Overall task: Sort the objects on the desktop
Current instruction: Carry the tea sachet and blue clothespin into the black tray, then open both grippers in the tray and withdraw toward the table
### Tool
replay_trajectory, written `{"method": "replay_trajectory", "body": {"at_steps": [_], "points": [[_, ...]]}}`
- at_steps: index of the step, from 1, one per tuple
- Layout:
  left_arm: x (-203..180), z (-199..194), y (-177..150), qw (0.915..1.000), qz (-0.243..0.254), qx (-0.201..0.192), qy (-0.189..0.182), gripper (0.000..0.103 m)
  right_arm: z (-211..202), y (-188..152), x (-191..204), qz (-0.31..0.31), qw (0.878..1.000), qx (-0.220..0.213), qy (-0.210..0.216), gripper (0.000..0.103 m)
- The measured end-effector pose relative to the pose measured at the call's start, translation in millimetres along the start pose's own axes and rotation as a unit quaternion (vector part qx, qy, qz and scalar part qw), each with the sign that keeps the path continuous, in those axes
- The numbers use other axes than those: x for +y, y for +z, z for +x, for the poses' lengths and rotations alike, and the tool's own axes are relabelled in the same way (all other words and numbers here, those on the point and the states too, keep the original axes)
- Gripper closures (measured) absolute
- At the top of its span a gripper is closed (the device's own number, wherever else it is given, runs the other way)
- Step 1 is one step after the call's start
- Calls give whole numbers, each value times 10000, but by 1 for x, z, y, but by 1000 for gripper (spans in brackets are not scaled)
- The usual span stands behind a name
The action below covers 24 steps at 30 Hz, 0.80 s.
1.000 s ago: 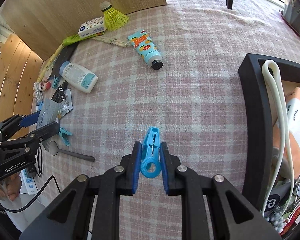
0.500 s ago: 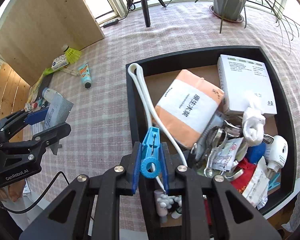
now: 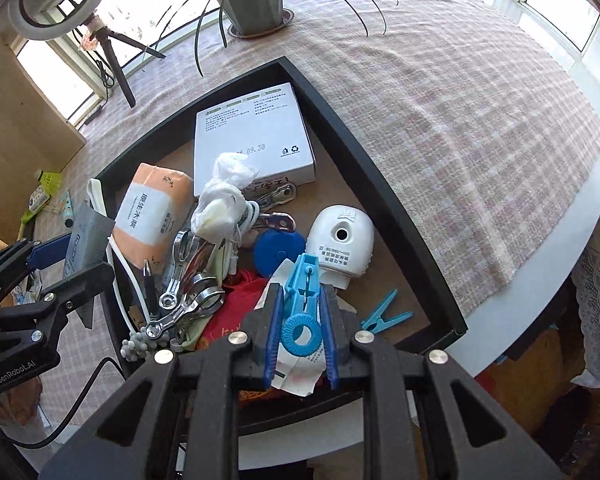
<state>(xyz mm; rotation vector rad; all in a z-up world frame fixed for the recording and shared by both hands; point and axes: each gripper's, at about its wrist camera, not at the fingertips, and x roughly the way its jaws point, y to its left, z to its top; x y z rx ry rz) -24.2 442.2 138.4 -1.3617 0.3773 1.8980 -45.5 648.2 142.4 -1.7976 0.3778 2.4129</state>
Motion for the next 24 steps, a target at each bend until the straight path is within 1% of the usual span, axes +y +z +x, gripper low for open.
{"method": "replay_trajectory", "body": {"at_steps": [1,2,3,4,5,8,10,13,18,24], "points": [[-2,1,1,10000,-12,-10,1,33,-1,1,-4,47,10000,-58,25,84],[-3,1,2,10000,-60,-12,-15,30,-3,2,-8,100,9999,-105,25,82],[-2,1,2,9999,-122,6,-52,30,-4,4,-12,164,9998,-114,12,69],[0,1,2,9998,-190,38,-82,30,-6,5,-15,226,9996,-143,66,54],[3,1,2,9996,-264,42,-86,30,-8,5,-17,270,9993,-190,162,50],[16,-6,-3,9989,-463,-54,1,30,-13,7,-14,248,9991,-250,239,48],[27,-12,-10,9984,-564,-90,43,30,-14,8,-5,120,9991,-270,298,48],[47,-23,-23,9968,-740,-176,239,30,-13,11,15,-92,9987,-269,428,48],[92,-43,-50,9914,-1131,-237,607,30,-2,12,63,-600,9957,-193,671,48],[157,-66,-92,9793,-1766,-198,972,30,11,8,132,-1287,9865,-54,1013,48]]}}
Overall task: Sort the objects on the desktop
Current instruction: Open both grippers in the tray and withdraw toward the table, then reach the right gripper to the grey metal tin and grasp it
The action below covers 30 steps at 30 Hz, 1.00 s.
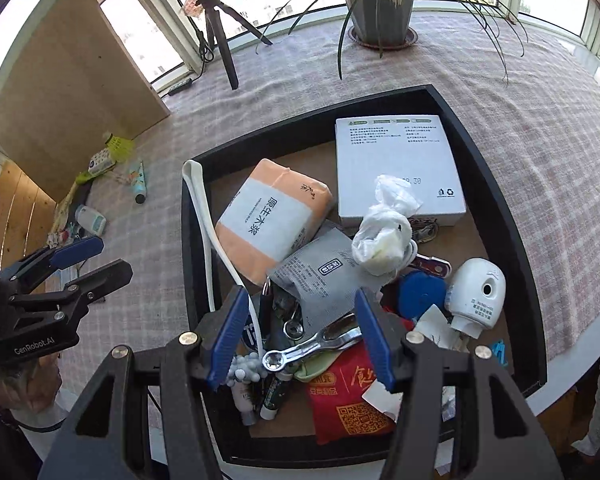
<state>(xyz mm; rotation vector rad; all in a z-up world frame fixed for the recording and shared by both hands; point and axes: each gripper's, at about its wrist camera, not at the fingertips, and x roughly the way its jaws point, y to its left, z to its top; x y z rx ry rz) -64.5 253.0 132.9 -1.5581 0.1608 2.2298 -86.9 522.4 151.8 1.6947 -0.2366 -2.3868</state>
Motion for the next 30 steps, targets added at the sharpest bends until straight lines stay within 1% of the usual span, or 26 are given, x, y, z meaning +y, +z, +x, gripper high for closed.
{"method": "replay_trajectory", "body": {"at_steps": [4,9,12,18,22,24,26,30], "points": [[54,-7,-13,9986,-474,-22,252,30,14,6,43,-376,9989,57,265,48],[122,-18,-36,9926,-1111,-88,473,30,30,14,98,-801,9953,156,521,48],[164,-25,-51,9869,-1482,-123,621,30,39,17,134,-1035,9917,202,738,48],[239,-35,-84,9716,-2137,-216,994,30,61,21,214,-1551,9829,324,940,48],[276,-35,-102,9660,-2353,-194,1052,31,79,20,263,-1780,9768,469,1090,48],[290,-34,-108,9648,-2409,-175,1045,31,88,19,286,-1838,9743,550,1179,48],[300,-31,-113,9649,-2424,-157,995,31,101,19,307,-1887,9711,697,1286,48],[315,-24,-121,9680,-2312,-78,974,31,124,15,343,-1892,9676,954,1376,48]]}}
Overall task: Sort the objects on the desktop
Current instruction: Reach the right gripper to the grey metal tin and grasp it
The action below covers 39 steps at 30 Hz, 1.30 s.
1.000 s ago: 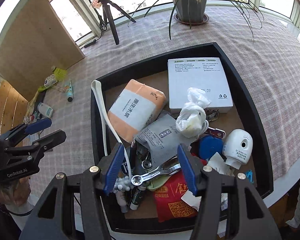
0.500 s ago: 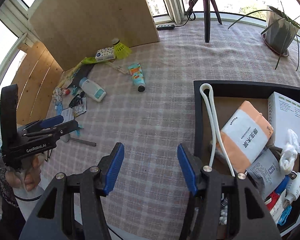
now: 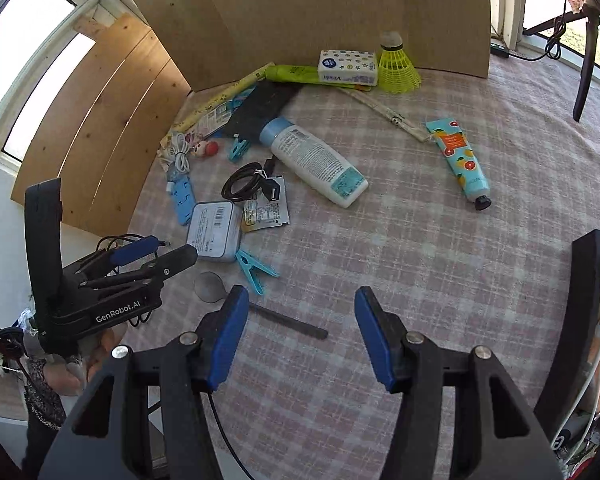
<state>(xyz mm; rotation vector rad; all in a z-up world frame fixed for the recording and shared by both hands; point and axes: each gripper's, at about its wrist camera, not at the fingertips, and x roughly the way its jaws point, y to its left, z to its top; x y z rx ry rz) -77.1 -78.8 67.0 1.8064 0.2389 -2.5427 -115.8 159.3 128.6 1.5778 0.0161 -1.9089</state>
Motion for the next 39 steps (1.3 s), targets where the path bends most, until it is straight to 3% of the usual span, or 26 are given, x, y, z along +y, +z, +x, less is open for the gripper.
{"method": "replay_trajectory", "body": {"at_steps": [10,14,16,18,21,26,30,34,39], "points": [[12,23,5,9993,303,38,-234,31,78,39,44,293,9977,544,267,48],[17,30,7,9991,198,-33,-368,31,104,47,49,499,9956,717,328,50],[21,35,5,9987,36,-28,-517,31,116,49,51,620,9936,841,417,61],[24,39,3,9979,-106,-44,-630,31,127,51,54,648,9928,926,405,64],[25,45,1,9971,-167,-5,-748,33,136,52,59,576,9933,971,238,64],[24,47,2,9954,-168,-38,-945,40,147,53,60,707,9919,976,398,64],[20,48,3,9961,-136,-105,-861,39,147,55,63,670,9931,875,389,64],[16,39,-2,9972,-77,-156,-728,47,142,51,64,619,9941,815,372,63],[6,24,-8,9975,-70,-295,-632,47,128,45,62,514,9946,763,489,63]]}}
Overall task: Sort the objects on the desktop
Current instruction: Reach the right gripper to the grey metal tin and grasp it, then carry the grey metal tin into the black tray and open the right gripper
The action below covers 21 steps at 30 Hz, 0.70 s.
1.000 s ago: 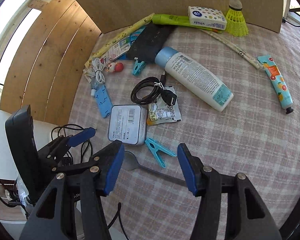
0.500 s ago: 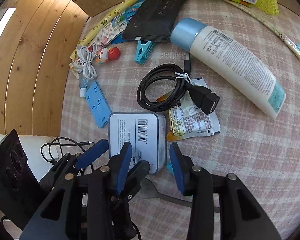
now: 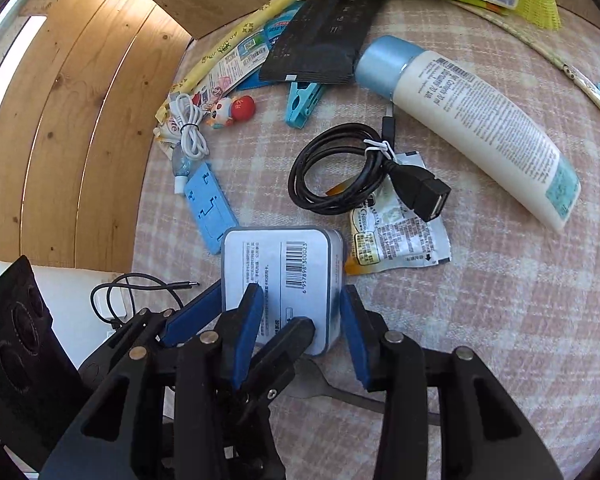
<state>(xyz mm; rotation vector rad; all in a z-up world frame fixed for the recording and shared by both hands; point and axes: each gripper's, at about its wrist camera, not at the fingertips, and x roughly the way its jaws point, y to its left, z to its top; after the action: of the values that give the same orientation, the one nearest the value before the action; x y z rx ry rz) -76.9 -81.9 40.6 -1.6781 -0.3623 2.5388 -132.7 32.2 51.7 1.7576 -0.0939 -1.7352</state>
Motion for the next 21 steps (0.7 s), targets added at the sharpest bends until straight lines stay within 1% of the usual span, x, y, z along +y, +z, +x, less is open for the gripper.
{"method": "replay_trajectory", "body": {"at_steps": [5,10,16,21], "points": [[-20,-17,-5,9999,60,-133,17,46,-22,-10,2,-224,9997,-118,-49,63],[-59,-31,-5,9991,301,-292,-4,46,-55,-23,-12,-284,9990,-337,-42,63],[-132,-40,-4,9963,730,-415,-160,46,-110,-42,-52,-125,9974,-709,-99,63],[-203,-37,-8,9915,1173,-400,-400,45,-160,-64,-105,148,9947,-996,-212,63]]}}
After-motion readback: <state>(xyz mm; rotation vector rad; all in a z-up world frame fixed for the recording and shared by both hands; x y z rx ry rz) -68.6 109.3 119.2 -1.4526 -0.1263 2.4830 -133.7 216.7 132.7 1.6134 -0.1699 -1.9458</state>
